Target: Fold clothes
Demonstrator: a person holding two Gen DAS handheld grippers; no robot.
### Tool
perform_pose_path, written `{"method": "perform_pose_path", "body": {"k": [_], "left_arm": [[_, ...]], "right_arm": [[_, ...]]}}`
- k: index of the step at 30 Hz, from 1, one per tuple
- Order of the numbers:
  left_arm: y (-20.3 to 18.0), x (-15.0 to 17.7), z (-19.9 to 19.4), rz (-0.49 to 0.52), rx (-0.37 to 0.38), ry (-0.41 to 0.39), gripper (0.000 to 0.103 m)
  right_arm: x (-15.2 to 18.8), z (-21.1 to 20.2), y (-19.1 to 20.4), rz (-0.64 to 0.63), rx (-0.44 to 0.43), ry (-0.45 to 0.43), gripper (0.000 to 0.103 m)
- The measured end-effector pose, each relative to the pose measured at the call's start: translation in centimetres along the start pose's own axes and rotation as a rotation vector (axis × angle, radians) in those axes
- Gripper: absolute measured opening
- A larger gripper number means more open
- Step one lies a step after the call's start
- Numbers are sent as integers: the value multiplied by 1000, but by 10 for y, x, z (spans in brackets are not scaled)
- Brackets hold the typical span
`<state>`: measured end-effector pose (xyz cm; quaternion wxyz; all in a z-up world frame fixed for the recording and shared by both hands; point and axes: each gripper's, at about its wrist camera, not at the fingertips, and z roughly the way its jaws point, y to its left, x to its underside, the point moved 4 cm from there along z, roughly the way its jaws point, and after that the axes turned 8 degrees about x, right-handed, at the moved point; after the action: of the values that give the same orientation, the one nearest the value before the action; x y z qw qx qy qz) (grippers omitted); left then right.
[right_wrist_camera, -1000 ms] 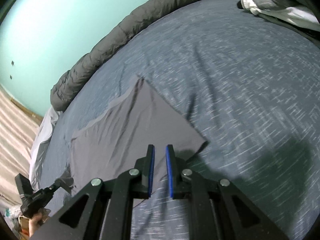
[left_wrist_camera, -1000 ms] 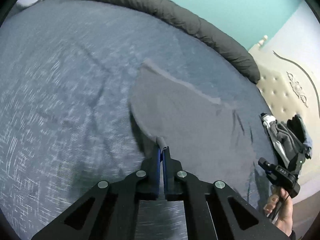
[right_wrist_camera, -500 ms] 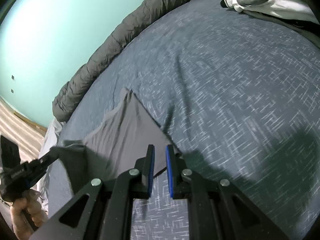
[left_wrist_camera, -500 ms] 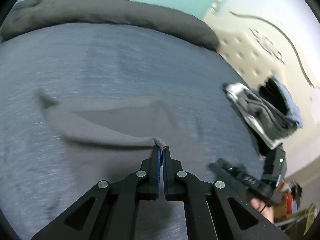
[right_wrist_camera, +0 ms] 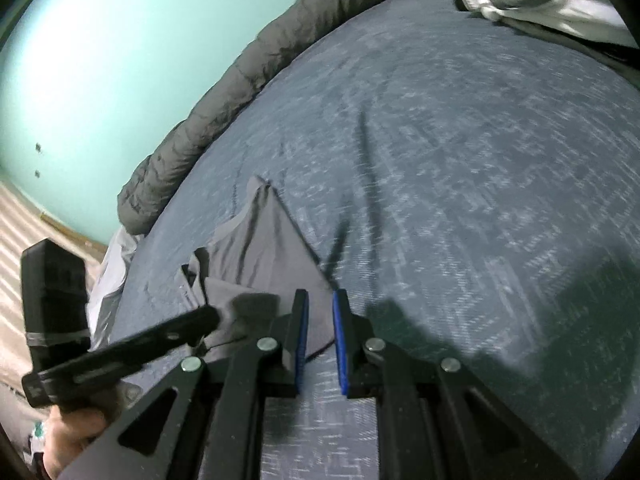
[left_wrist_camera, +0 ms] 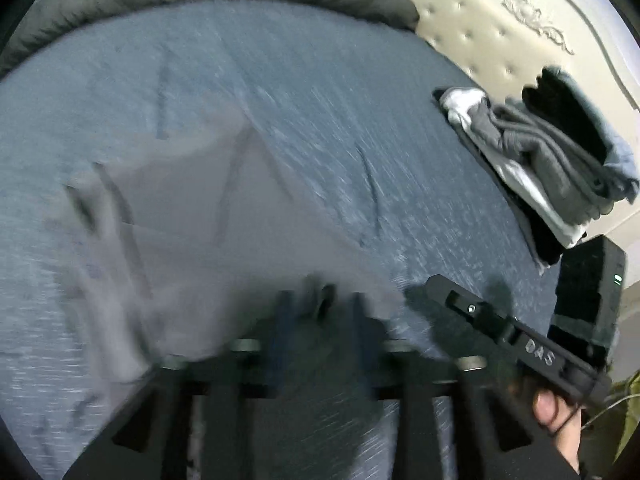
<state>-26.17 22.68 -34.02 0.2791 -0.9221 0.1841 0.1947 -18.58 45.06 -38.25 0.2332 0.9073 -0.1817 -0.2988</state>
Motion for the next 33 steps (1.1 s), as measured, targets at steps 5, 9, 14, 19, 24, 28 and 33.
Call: {"method": "perform_pose_path", "body": {"k": [5,9,14,19,24,28,33], "left_arm": [[38,3,-48,0,-96,-46,49],[58,15,-48,-13,-130,-19,49],[78,25,-35,-44,-145,10,49],[90,27,-27,-71,-142,3,49],[88,29,-21,-32,-151,6,40],[84,26,-13,-8,-149,14,21],[86,19,-19,-21,-127,-18,16]], "right_arm": [[3,8,25,-57,-55,25,32],[7,20,41,-111,-37,44,33],[11,30,44,-147,25,70,33],[13,35,37,-166,57,80,33],[15,40,34,-185,82,86,26],[17,44,37,-202,89,101,9],[17,41,37,-195,88,90,3]]}}
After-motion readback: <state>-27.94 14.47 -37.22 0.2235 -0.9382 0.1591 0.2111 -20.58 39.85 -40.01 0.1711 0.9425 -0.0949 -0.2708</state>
